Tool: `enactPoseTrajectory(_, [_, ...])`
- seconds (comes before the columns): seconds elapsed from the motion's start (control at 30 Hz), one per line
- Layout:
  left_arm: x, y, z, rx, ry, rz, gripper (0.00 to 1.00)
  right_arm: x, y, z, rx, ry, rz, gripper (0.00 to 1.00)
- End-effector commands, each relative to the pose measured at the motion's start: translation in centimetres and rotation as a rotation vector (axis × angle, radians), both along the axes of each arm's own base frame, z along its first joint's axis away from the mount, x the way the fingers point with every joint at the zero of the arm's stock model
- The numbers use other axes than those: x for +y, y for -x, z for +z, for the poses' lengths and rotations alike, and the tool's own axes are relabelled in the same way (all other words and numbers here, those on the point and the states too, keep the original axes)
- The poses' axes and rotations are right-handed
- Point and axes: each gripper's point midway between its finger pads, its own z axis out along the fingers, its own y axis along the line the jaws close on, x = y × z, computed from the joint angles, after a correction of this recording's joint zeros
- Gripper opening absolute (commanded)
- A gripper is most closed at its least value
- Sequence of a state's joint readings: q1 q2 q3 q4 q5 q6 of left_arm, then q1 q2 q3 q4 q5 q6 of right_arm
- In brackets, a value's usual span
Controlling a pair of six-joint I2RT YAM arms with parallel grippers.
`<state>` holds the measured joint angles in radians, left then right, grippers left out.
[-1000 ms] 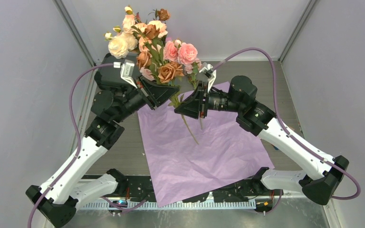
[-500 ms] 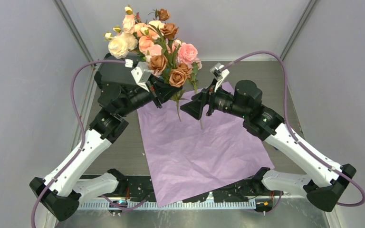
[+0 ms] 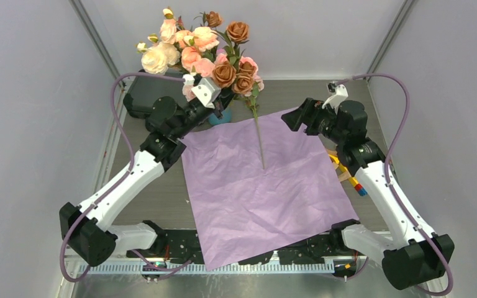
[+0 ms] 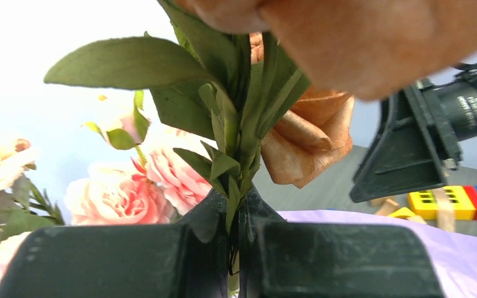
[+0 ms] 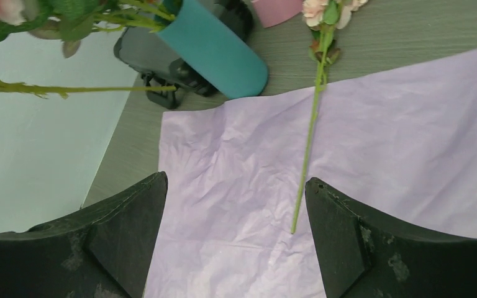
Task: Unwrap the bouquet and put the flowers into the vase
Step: Insert the fake flower into the vase.
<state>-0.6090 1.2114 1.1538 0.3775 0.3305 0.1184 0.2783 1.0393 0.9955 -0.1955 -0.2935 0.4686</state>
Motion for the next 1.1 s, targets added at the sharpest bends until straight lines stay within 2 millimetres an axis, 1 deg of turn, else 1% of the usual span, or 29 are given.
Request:
enactPoseTrajectory(0.0, [1.5,-0.8,5.1,-0.224,0.061,0.115,0.00,-1.2,0.1,2.0,-0.059,-0.055,-0.009,0.87])
enactPoseTrajectory(0.13, [1.7,-1.8,5.1,-0.246,0.054,0.158,0.00,-2.0,0.0,1.7,-0.056,-0.056,-0.023,0.87])
enactPoseTrajectory(0.3, [2.4,-3.4,4.9,-0.247,0.067,0.183,0.00,-2.2,0.0,1.8,-0.060,-0.062,-0.019,0.86])
enactPoseTrajectory(0.4, [2.6,-3.4,5.0,-0.258,0.074,0.185,0.00,-2.1,0.1,2.2,-0.073,-0.069,-0.013,0.86])
enactPoseTrajectory(0.8, [3.8,-4.1,5.6,-0.284,0.107,0.196,0.00,-2.0,0.4,2.4,-0.083,-0.073,0.009,0.86])
enactPoseTrajectory(1.07, [4.5,-5.2,4.9,-0.251,0.163,0.202,0.00,-2.0,0.5,2.4,-0.080,-0.069,0.011,0.85])
